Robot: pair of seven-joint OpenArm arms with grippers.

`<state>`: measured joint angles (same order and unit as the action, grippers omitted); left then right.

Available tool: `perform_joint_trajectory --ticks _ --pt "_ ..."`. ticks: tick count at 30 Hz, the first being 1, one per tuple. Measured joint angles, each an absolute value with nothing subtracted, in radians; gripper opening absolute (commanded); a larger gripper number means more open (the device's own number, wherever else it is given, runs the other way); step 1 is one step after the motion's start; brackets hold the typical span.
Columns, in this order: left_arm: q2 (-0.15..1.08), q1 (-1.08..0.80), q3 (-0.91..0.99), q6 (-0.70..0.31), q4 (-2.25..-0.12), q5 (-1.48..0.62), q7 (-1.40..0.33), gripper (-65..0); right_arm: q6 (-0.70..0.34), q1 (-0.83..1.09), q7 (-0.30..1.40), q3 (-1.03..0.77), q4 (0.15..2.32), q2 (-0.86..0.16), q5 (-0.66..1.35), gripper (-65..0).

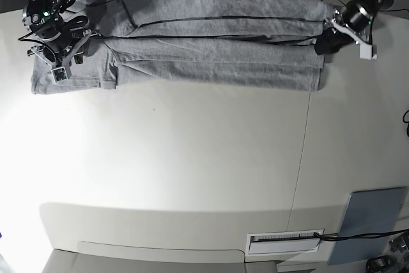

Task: Fold the T-shirt properly
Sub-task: 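Release the hem and regrasp the folded stack ends with both grippers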

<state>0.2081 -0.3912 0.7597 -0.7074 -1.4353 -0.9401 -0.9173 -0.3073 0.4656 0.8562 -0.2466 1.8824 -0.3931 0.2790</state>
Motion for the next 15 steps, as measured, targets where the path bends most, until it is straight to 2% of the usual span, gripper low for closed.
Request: perform_joint_trajectory --ticks 9,15 --pt "0.193 -0.406 0.76 -0.707 -1.435 -1.015 -0.971 -42.0 -0.307 0.466 0.856 -0.247 1.882 -0.393 0.279 -47.4" --pt "0.136 -0.396 0.74 -0.708 -1.434 -0.978 -0.888 -42.0 -0.308 0.466 0.856 -0.247 1.882 -0.393 0.279 -47.3"
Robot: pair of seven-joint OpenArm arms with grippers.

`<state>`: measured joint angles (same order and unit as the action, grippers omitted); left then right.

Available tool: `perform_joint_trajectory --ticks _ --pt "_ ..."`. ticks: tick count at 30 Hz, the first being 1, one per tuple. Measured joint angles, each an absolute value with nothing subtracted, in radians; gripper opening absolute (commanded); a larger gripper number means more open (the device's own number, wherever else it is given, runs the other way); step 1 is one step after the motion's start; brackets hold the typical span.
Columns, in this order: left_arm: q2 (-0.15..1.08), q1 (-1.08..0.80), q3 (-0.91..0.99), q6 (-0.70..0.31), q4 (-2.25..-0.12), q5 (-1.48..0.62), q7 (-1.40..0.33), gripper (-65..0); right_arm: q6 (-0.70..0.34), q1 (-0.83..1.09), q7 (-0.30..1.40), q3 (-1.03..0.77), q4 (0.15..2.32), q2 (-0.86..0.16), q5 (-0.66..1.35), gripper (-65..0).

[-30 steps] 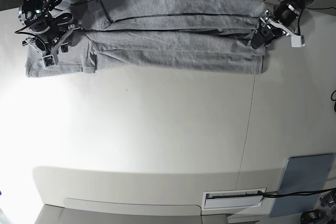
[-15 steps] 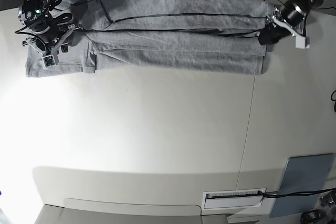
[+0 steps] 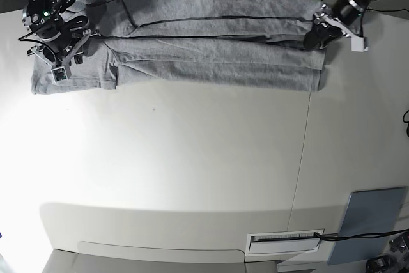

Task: Fold the T-shirt properly
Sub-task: 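Release the hem and regrasp the folded stack ends with both grippers, then lift the stack end with the left gripper and fold it toward the right gripper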

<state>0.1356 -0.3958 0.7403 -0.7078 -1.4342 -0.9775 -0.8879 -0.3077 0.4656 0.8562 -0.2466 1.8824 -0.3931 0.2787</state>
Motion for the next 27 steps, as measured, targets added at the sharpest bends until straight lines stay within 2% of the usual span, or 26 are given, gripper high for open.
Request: perform_joint_trajectory --ticks 6,7,11,18,23,27 --pt "0.138 -0.373 0.74 -0.692 -1.434 -0.957 -0.882 -43.3 -0.308 0.465 0.857 -0.247 1.882 -0.393 0.279 -47.4" --pt "0.135 -0.373 0.741 -0.687 -1.434 -0.953 -0.878 -46.1 -0.307 0.466 0.857 -0.247 1.882 -0.393 0.279 -47.3" --pt "0.119 -0.373 0.741 -0.678 -1.434 -0.92 -0.852 -65.0 -0.307 0.466 0.856 -0.247 1.882 -0.393 0.279 -47.3" --pt "0.117 -0.376 0.74 -0.673 -1.431 -0.872 -0.735 -65.0 -0.307 0.466 0.856 -0.247 1.882 -0.393 0.279 -47.4" --pt "0.192 -0.336 0.74 -0.576 -1.428 -0.73 -0.657 -65.0 -0.308 0.452 0.85 -0.247 1.882 -0.393 0.279 -47.4" --pt "0.247 -0.309 0.74 -0.541 -1.427 -0.673 -0.648 -65.0 -0.307 0.4 0.848 -0.247 1.882 -0.393 0.279 -47.4"
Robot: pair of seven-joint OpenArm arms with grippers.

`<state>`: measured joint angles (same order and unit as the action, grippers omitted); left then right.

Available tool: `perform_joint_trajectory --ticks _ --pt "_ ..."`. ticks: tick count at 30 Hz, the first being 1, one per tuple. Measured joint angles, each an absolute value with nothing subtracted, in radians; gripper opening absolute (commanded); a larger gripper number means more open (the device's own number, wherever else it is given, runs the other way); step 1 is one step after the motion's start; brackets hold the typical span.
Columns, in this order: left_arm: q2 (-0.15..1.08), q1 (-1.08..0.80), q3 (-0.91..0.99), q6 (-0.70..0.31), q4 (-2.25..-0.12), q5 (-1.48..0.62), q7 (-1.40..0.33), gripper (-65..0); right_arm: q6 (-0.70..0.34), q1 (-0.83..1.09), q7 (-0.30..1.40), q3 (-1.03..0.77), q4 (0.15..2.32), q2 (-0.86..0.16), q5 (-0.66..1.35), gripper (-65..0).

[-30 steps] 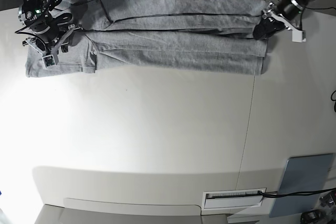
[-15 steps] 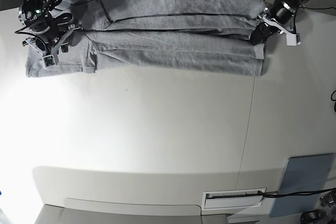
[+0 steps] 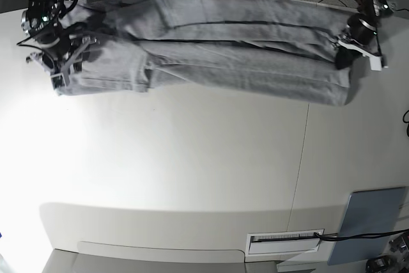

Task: Fold the T-shirt properly
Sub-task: 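Lift the stack end with the left gripper and fold it toward the right gripper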

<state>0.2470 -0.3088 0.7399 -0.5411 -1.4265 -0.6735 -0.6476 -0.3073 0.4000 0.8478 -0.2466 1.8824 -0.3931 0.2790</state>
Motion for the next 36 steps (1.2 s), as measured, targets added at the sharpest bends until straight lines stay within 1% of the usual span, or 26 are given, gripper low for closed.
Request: perform_joint_trajectory --ticks 3,6,9,12,15,18,23,25,28,31,33,34,36 --pt "0.277 -0.307 0.74 -0.538 -1.428 -0.674 -0.665 -65.0 -0.308 0.385 0.849 -0.247 1.882 -0.393 0.279 -47.4" --pt "0.273 -0.317 0.741 -0.527 -1.481 -0.734 -0.733 -65.0 -0.307 0.381 0.849 -0.247 1.882 -0.393 0.279 -47.4" --pt "0.2 -0.358 0.741 -0.561 -1.601 -0.806 -0.763 -65.0 -0.307 0.38 0.849 -0.247 1.882 -0.393 0.279 -47.4" --pt "0.088 -0.407 0.738 -0.562 -1.726 -0.868 -0.795 -65.0 -0.307 0.379 0.849 -0.247 1.882 -0.393 0.279 -47.4" --pt "0.022 -0.438 0.711 -0.562 -1.802 -0.941 -0.821 -65.0 -0.307 0.373 0.849 -0.247 1.882 -0.393 0.279 -47.4" --pt "-0.009 -0.459 0.618 -0.561 -1.848 -0.964 -0.826 -65.0 -0.307 0.368 0.833 -0.247 1.882 -0.393 0.279 -47.4" --pt "-0.101 -0.482 0.368 -0.542 -1.863 -0.945 -0.83 -65.0 -0.307 0.368 0.833 -0.247 1.882 -0.393 0.279 -47.4" --pt "-0.126 -0.482 0.279 -0.52 -1.864 -0.9 -0.801 -65.0 -0.307 0.369 0.833 -0.247 1.882 -0.393 0.279 -47.4" --pt "-0.132 -0.479 0.17 -0.479 -1.866 -0.813 -0.756 -65.0 -0.307 0.369 0.833 -0.247 1.882 -0.393 0.266 -47.4" --pt "-0.132 -0.48 0.085 -0.426 -1.865 -0.713 -0.727 -65.0 -0.308 0.369 0.833 -0.247 1.882 -0.393 0.262 -47.4" --pt "-0.132 -0.479 0.038 -0.407 -1.865 -0.648 -0.714 -65.0 -0.307 0.369 0.833 -0.247 1.882 -0.393 0.262 -47.4" --pt "-0.132 -0.474 0.021 -0.405 -1.865 -0.624 -0.713 -62.6 -0.308 0.368 0.834 -0.247 1.882 -0.393 0.261 -47.4" --pt "-0.132 -0.461 -0.009 -0.398 -1.865 -0.569 -0.715 -51.1 -0.308 0.369 0.834 -0.247 1.882 -0.393 0.261 -47.4"
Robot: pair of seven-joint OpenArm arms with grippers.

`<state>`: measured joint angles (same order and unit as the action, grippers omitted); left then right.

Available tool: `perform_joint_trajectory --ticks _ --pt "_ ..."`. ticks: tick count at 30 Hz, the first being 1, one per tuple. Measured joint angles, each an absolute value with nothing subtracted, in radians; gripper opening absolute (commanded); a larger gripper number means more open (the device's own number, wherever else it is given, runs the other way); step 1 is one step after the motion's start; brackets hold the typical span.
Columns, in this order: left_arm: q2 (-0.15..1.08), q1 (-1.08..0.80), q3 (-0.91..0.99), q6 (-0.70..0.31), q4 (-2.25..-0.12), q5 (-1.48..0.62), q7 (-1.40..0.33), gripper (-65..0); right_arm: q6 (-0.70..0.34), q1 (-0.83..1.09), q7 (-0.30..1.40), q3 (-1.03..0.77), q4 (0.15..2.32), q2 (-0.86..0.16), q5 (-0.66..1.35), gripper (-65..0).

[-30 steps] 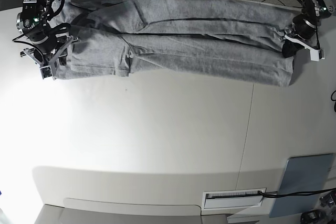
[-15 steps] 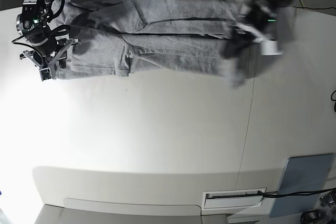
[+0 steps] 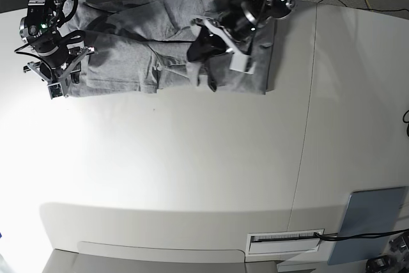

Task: Fold the T-shirt properly
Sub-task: 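Lift the stack end with the left gripper and fold it toward the right gripper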

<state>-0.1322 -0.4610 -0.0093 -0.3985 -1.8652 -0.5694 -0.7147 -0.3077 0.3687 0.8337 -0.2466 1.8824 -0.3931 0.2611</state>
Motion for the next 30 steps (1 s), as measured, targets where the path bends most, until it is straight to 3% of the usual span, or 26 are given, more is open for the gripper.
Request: perform_joint_trajectory --ticks 2,4,6,9,16,19,24,30 --pt "-0.132 -0.445 -0.038 -0.399 -1.865 -0.545 -0.716 -38.2 -0.307 0.369 0.833 -0.247 1.882 -0.393 0.261 -47.4" --pt "-0.132 -0.432 -0.072 -0.4 -1.865 -0.545 -0.716 -29.8 -0.308 0.369 0.833 -0.247 1.882 -0.393 0.261 -47.4" --pt "-0.132 -0.416 -0.105 -0.4 -1.865 -0.545 -0.716 -29.3 -0.307 0.369 0.833 -0.247 1.882 -0.393 0.26 -47.3" --pt "-0.132 -0.384 -0.117 -0.481 -1.865 -0.561 -0.725 -29.3 -0.308 0.369 0.833 -0.247 1.882 -0.393 0.26 -47.3" --pt "-0.089 -0.356 -0.118 -0.491 -1.963 -0.582 -0.87 -29.4 -0.307 0.369 0.833 -0.247 1.882 -0.399 0.263 -47.4" --pt "-0.025 -0.372 -0.116 -0.488 -2.051 -0.451 -0.878 -29.4 -0.308 0.369 0.835 -0.247 1.882 -0.398 0.264 -47.4" --pt "0.04 -0.434 -0.117 -0.32 -2.088 -0.245 -0.875 -29.4 -0.307 0.369 0.838 -0.247 1.882 -0.399 0.264 -47.4" --pt "0.088 -0.505 -0.117 -0.235 -2.087 -0.226 -0.876 -29.4 -0.308 0.368 0.837 -0.247 1.882 -0.399 0.264 -47.4"
